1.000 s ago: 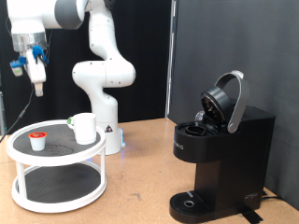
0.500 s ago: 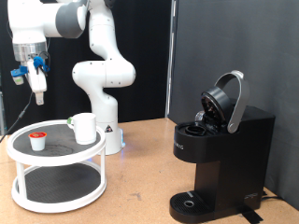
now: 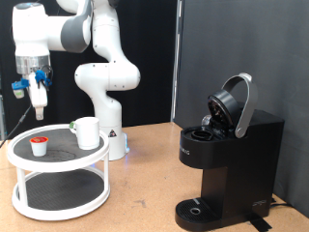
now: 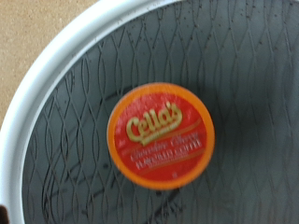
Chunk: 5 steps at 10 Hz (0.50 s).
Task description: Make a cup of coffee with the keurig machine
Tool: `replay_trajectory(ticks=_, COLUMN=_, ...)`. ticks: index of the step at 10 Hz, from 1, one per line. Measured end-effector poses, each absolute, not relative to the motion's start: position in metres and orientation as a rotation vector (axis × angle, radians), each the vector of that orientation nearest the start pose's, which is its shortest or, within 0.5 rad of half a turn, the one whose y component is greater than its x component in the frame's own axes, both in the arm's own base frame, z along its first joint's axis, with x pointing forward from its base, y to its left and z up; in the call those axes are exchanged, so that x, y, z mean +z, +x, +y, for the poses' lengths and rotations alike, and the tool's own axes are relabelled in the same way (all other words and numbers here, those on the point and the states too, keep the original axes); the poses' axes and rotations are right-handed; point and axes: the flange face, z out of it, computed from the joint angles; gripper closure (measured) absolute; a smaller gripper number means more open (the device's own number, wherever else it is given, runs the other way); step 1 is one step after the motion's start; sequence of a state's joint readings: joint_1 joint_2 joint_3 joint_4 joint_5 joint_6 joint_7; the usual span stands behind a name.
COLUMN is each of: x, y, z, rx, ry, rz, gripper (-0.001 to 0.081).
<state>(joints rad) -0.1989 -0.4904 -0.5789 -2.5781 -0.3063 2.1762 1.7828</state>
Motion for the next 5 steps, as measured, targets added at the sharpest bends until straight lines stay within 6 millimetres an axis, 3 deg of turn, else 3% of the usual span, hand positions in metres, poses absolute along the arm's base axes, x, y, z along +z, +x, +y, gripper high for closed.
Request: replay_trajectory(ticks=5, x=0.366, y=0.284, z=-0.289, rx=-0.103, ry=-1.196, rz=2.868, gripper=0.0072)
